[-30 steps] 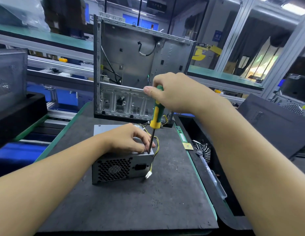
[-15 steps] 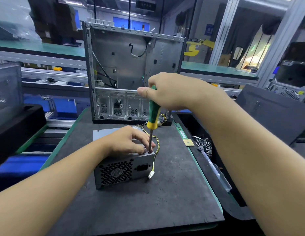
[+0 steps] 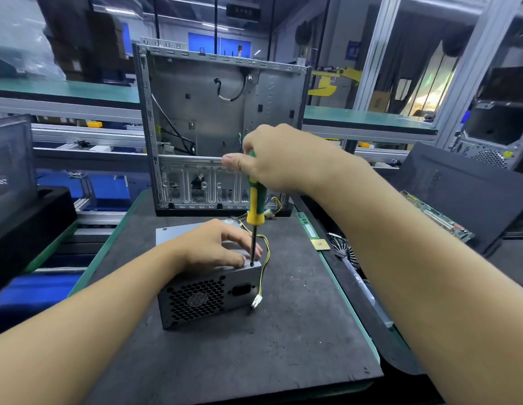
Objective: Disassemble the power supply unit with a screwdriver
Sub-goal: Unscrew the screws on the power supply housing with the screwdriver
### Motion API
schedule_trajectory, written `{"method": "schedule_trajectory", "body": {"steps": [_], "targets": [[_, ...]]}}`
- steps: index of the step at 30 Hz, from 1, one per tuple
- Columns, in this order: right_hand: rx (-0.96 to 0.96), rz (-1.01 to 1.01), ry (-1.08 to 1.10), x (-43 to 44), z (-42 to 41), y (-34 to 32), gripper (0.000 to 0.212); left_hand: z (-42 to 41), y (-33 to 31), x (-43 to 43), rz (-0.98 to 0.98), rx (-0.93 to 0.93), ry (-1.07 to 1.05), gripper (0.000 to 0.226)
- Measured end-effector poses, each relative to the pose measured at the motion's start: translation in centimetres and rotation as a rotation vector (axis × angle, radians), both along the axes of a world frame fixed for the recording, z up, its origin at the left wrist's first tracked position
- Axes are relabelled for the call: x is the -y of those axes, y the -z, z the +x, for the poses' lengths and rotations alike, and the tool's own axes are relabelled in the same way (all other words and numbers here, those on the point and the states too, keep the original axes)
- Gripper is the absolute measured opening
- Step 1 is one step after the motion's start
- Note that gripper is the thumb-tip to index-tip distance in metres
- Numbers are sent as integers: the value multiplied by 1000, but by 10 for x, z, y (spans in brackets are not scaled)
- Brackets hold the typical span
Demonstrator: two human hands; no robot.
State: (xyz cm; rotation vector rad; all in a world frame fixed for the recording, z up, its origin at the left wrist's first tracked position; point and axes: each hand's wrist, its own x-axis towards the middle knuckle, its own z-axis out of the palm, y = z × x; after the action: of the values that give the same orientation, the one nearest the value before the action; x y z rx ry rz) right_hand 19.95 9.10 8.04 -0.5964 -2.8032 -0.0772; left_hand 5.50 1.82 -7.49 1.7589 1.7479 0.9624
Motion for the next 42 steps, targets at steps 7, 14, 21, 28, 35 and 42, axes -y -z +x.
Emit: {"method": "schedule_trajectory", "body": {"steps": [7,14,21,28,35,42], "targets": [[144,-159,-140,0,14,-14,22,3,-1,3,25,19,3,26],[66,65,86,-1,2,-3,43,3,0,2,-22,31,-40,33],[134,-163,-105,0,15,-17,34,5,0,2,-5,-15,-32,20],[33,-15,49,-3,4,-2,42,1,1,2,-23,30,-32,13],[67,-201,-90,-7,14,-13,22,1,1,1,-31,45,-30,19],[51,-13,45,-5,3,-2,41,2,-1,2,-31,28,-36,14]]}}
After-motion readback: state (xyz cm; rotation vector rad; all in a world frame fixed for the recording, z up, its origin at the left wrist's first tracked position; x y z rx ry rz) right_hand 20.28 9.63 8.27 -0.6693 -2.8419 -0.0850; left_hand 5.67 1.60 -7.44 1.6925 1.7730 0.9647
